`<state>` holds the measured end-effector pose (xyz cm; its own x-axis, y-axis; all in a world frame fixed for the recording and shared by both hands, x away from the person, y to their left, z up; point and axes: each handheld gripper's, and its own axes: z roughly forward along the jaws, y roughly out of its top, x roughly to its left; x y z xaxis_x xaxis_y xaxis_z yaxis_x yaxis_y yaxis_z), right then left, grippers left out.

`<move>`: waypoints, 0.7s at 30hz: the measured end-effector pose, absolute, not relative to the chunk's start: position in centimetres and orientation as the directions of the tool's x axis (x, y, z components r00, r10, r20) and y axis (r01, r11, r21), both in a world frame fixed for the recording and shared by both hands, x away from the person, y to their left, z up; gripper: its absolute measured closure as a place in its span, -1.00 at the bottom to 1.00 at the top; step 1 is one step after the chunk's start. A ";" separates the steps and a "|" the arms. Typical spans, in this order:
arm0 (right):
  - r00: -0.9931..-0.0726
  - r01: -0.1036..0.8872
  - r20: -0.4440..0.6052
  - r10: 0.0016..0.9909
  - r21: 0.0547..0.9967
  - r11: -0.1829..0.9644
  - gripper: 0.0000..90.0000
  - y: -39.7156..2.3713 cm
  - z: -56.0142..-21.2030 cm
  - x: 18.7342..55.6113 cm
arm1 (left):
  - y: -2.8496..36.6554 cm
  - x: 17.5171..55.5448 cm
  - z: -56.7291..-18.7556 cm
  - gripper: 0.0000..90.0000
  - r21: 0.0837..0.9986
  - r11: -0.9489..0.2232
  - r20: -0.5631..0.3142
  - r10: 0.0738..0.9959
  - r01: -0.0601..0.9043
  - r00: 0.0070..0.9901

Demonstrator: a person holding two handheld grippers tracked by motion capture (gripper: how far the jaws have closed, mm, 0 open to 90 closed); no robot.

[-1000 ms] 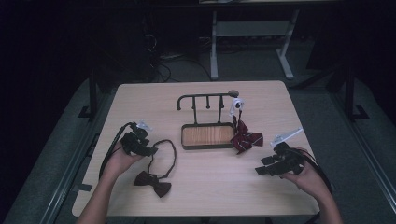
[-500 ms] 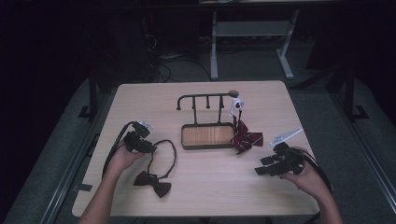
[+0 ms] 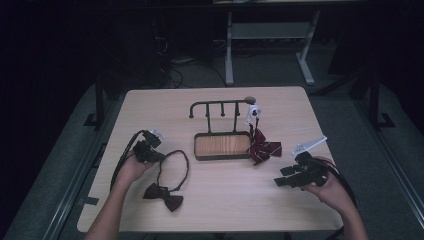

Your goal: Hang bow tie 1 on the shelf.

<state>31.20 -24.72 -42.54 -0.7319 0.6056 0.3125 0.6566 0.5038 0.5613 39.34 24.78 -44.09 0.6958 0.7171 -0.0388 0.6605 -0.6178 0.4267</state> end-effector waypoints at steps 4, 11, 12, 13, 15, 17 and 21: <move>-0.726 0.663 0.315 0.611 0.557 0.501 -0.02 -24.8 -42.7 31.3 | 25.0 39.1 -43.5 0.99 0.427 -0.629 -0.049 0.701 0.650 0.711; -0.709 0.678 0.324 0.626 0.556 0.481 -0.03 -25.4 -43.1 31.5 | 24.7 38.6 -41.6 0.99 0.446 -0.655 -0.044 0.665 0.610 0.746; -0.709 0.678 0.325 0.626 0.557 0.479 -0.03 -25.5 -43.0 31.5 | 24.6 38.5 -41.5 0.99 0.447 -0.649 -0.049 0.669 0.616 0.741; -0.709 0.678 0.325 0.626 0.558 0.478 -0.04 -25.6 -43.0 31.5 | 24.5 38.5 -41.4 0.99 0.444 -0.656 -0.044 0.664 0.610 0.746; -0.706 0.681 0.327 0.628 0.560 0.473 -0.04 -25.6 -43.1 31.6 | 24.4 38.4 -41.1 0.99 0.440 -0.663 -0.042 0.658 0.606 0.751; -0.700 0.686 0.329 0.634 0.557 0.469 -0.05 -25.7 -43.2 31.6 | 24.3 38.3 -40.9 1.00 0.440 -0.672 -0.038 0.650 0.596 0.759; -0.698 0.686 0.325 0.638 0.558 0.466 -0.08 -25.9 -43.4 31.7 | 24.3 38.0 -40.2 0.99 0.448 -0.675 -0.040 0.640 0.586 0.768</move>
<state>31.66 -25.85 -43.41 -0.6981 0.6378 0.3255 0.6862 0.4662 0.5583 38.01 24.26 -40.20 0.7677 0.6395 -0.0402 0.5860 -0.6753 0.4480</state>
